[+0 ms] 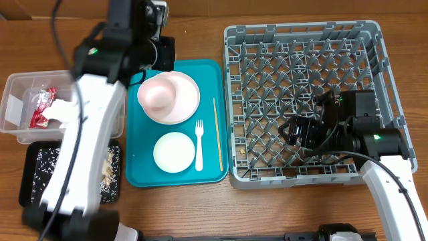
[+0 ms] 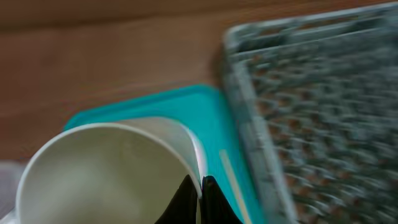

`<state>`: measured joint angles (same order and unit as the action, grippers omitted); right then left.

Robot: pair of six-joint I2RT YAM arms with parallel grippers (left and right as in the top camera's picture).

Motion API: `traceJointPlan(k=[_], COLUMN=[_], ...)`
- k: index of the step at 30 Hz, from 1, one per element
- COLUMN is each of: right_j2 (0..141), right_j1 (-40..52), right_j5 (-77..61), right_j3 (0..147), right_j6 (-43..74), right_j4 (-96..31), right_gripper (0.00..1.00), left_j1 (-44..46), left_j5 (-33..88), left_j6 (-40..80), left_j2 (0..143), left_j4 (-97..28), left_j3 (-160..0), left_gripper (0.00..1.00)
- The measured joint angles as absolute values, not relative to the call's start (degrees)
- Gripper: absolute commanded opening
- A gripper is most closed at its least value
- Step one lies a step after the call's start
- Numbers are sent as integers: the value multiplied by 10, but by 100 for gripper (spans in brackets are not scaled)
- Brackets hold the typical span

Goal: Sort waste into correct bins and load items into the dishwasher
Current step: 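Carry the cup right toward the right gripper reaching over the rack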

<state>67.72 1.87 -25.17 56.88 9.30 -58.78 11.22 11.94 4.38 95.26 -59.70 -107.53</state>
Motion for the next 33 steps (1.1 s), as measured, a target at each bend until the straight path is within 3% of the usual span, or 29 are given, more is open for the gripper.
traceJointPlan(k=[8,17,24,33], right_j2=[677,677,677,677], right_j1=[19,19,19,19], right_j5=[-531,-655,-717,-751], right_j3=[569,569,569,569], right_j6=[-71,-103,-105,-106], right_j4=[-552,-465,-434,-350], right_gripper=[96,99,100,100], left_j1=[43,44,102,160], left_j5=[459,721,837,862], left_j6=[-48,-216,-278,-307], left_j2=[910,991,1047,1070], left_j4=[-719,-812,-804,-802], left_j3=[-1087,-1085,-1085,-1084], left_gripper=[4,4,4,4])
